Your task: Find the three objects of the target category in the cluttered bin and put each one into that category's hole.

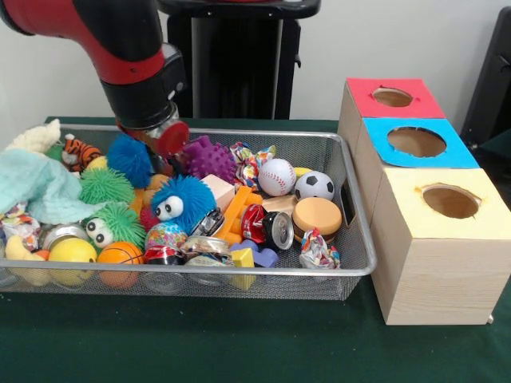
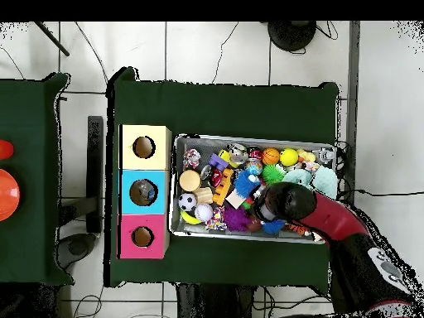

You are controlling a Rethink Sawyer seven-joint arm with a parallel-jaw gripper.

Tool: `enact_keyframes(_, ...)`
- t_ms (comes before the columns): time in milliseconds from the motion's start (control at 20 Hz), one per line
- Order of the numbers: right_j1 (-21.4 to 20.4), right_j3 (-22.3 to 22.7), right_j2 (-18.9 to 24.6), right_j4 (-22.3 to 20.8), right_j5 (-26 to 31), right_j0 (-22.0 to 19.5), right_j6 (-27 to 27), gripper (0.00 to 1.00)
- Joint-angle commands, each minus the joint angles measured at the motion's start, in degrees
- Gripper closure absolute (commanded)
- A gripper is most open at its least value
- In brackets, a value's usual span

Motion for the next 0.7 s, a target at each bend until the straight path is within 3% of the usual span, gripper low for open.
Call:
enact_keyframes(50,1.0,-8.0,4.6,1.8,8.4,2.4,0.1,0.00)
enact_keyframes(250,-1.0,-8.9,3.2,-0.4,9.0,2.1,-2.1,0.00)
enact_keyframes(400,-0.9,-7.1,3.9,1.8,12.2,-0.5,-2.1,0.00)
enact_keyframes(700,-1.8,-6.6,4.5,0.4,13.3,-2.7,-5.1,0.00)
